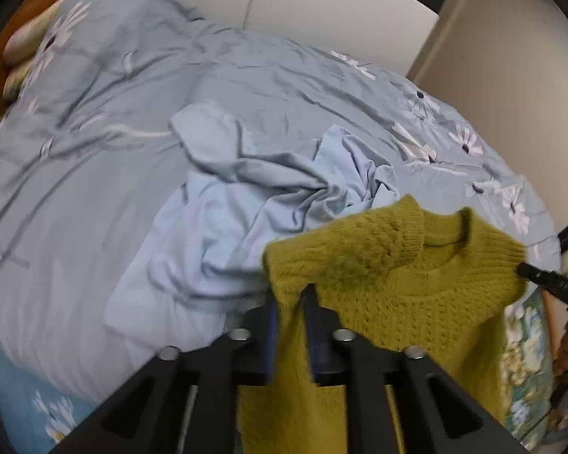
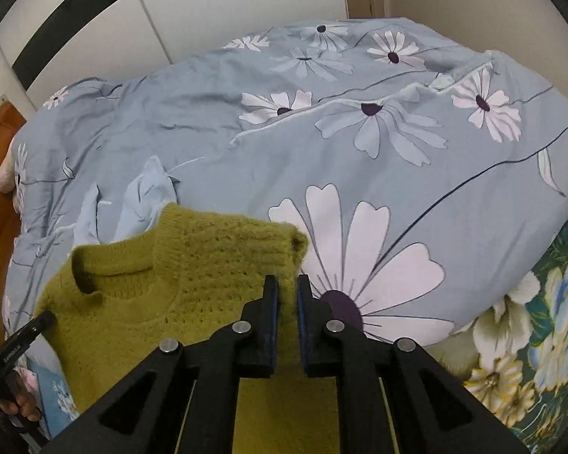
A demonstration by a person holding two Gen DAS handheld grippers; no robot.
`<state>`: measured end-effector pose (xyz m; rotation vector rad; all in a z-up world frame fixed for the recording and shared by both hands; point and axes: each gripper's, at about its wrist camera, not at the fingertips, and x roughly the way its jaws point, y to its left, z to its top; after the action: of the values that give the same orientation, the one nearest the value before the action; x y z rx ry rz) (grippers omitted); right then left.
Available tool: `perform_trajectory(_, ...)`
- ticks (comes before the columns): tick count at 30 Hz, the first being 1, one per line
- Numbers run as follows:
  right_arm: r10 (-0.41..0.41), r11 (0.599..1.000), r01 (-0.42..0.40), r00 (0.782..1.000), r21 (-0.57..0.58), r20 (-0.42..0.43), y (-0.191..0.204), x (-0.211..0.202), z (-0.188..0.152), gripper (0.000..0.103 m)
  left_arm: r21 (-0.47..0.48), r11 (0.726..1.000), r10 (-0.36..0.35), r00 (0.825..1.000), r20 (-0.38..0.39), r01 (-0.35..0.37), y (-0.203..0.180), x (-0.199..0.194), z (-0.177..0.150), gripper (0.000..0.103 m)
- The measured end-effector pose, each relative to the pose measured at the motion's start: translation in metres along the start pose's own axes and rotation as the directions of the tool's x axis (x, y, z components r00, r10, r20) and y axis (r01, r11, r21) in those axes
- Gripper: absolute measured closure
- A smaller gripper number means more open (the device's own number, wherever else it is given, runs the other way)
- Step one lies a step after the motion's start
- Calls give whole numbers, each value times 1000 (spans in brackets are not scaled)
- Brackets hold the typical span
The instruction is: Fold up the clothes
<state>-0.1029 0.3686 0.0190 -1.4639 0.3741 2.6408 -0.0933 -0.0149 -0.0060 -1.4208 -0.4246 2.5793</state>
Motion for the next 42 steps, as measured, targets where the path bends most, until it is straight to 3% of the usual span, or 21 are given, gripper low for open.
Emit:
perform_trajectory(2,-3,1000,3,1000,-1,10,-5,-10,-4,75,-77,996,-46,999,17,47,15,-16,-15,43)
perform_trajectory(5,24,999,-25,999,28,27,-16,-38,-24,71,-158,985,-70,997,11,71,34,-40,-49,42)
perform_trajectory(8,34,997,-34,999,67,-3,-37,-57,-64,64,-211,977,-53,995,-81,35,53,-48,-99,42)
perform_trajectory(11,50,993,-39,994,108,-100,-70,-67,-125,57,-281,959,-90,979,-180,37,64,-46,-153,42)
perform_trajectory(16,35,968,29,968,251,-248,-132,-73,-230,56,-241,970,-97,952,-292,25,46,-38,-208,42)
perform_trajectory(19,64,933,42,958,357,-279,-159,-76,-274,56,-211,977,-95,926,-366,17,31,-28,-227,42)
perform_trajectory(25,114,873,24,961,488,-251,-182,-73,-297,55,-205,979,-87,904,-419,0,8,-30,-252,43)
perform_trajectory(28,123,879,13,960,476,-252,-175,-73,-294,53,-204,979,-83,894,-440,-9,-3,-33,-265,46)
perform_trajectory(29,128,883,7,959,470,-253,-172,-73,-293,57,-203,979,-82,891,-447,-12,-6,-34,-269,49)
perform_trajectory(30,130,887,4,957,462,-258,-168,-74,-292,69,-203,979,-80,888,-453,-15,-10,-35,-273,65)
perform_trajectory(31,123,897,13,953,442,-277,-164,-75,-292,77,-210,977,-80,887,-454,-20,-12,-36,-276,79)
perform_trajectory(32,122,904,12,951,428,-283,-159,-78,-292,88,-227,974,-80,891,-448,-27,-12,-38,-277,82)
perform_trajectory(34,119,916,9,948,401,-294,-150,-83,-292,90,-245,969,-73,899,-432,-40,-14,-45,-278,87)
perform_trajectory(40,199,925,-99,948,368,-247,-128,-126,-292,91,-178,983,-14,949,-314,-45,-25,-100,-247,88)
perform_trajectory(42,209,922,-108,947,373,-244,-126,-132,-301,91,-150,987,12,957,-291,-58,-25,-115,-240,88)
